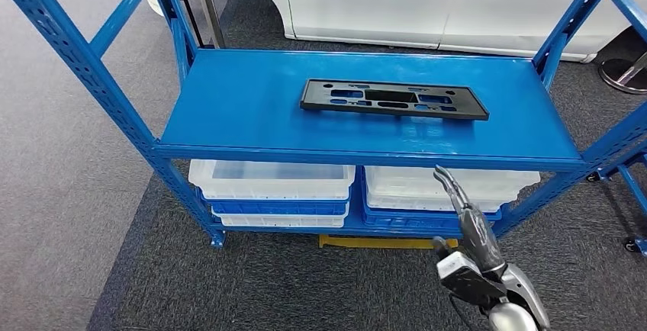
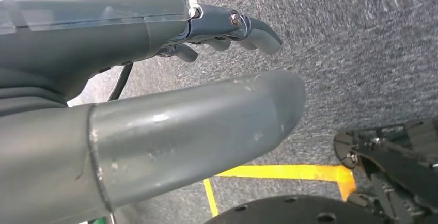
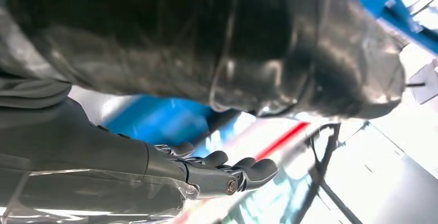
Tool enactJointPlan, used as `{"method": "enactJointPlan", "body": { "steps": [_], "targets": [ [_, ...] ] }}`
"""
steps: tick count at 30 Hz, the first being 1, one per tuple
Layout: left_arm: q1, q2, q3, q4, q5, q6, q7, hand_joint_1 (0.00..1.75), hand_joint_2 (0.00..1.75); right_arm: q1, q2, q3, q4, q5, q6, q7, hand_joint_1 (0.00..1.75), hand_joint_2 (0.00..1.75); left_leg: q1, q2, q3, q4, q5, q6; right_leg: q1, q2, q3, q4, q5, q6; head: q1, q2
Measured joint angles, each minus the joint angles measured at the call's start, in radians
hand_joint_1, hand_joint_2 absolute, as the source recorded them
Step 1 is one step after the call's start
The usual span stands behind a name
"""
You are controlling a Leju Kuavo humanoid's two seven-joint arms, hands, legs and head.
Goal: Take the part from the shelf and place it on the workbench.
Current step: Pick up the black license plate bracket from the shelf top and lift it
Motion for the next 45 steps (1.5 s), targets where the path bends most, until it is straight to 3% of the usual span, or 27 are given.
{"method": "enactJointPlan", "body": {
  "steps": [8, 14, 32, 38, 40, 42, 45],
  "targets": [
    [-0.006, 0.002, 0.000, 0.000, -0.032, -0.015, 0.013, 0.00, 0.00, -0.211, -0.037, 0.191, 0.042, 0.217, -0.055, 0.130, 0.00, 0.00, 0.000, 0.000, 0.000, 0.000, 0.000, 0.000, 0.000, -0.001, 0.000, 0.000, 0.000, 0.000, 0.000, 0.000],
    [-0.007, 0.002, 0.000, 0.000, -0.037, -0.017, 0.016, 0.00, 0.00, -0.307, -0.040, 0.295, 0.085, 0.264, -0.065, 0.162, 0.00, 0.00, 0.000, 0.000, -0.001, 0.000, 0.000, 0.000, 0.000, -0.001, 0.000, 0.000, 0.000, 0.000, 0.000, 0.000],
    [-0.006, 0.003, 0.002, 0.000, -0.033, -0.017, 0.019, 0.00, 0.00, -0.332, -0.049, 0.359, 0.133, 0.259, -0.090, 0.179, 0.00, 0.00, 0.000, -0.001, -0.001, 0.000, 0.000, 0.001, 0.000, -0.001, -0.001, 0.000, 0.000, 0.000, 0.000, 0.000],
    [-0.006, 0.008, 0.002, 0.000, -0.033, -0.021, 0.018, 0.00, 0.00, -0.331, -0.049, 0.361, 0.139, 0.259, -0.093, 0.181, 0.00, 0.00, -0.005, -0.002, -0.006, 0.007, -0.004, 0.011, -0.005, -0.004, 0.000, -0.006, 0.002, 0.010, 0.000, 0.000],
    [-0.007, 0.009, 0.002, 0.000, -0.033, -0.024, 0.016, 0.00, 0.00, -0.331, -0.050, 0.361, 0.141, 0.258, -0.097, 0.181, 0.00, 0.00, 0.001, -0.004, 0.003, -0.010, 0.001, 0.022, -0.004, -0.001, 0.001, -0.004, -0.002, 0.017, 0.000, 0.000],
    [-0.007, 0.009, 0.002, 0.000, -0.034, -0.029, 0.013, 0.00, 0.00, -0.331, -0.053, 0.361, 0.141, 0.257, -0.102, 0.181, 0.00, 0.00, 0.008, -0.005, 0.017, -0.028, 0.007, 0.033, -0.003, 0.007, -0.030, 0.059, -0.030, 0.020, 0.001, 0.000],
    [-0.007, 0.010, 0.002, 0.000, -0.037, -0.033, 0.008, 0.00, 0.00, -0.322, -0.059, 0.362, 0.145, 0.255, -0.105, 0.182, 0.00, 0.00, 0.007, -0.008, 0.028, -0.031, -0.001, 0.039, -0.005, 0.015, -0.156, 0.255, -0.089, 0.025, 0.001, 0.000]
  ]
}}
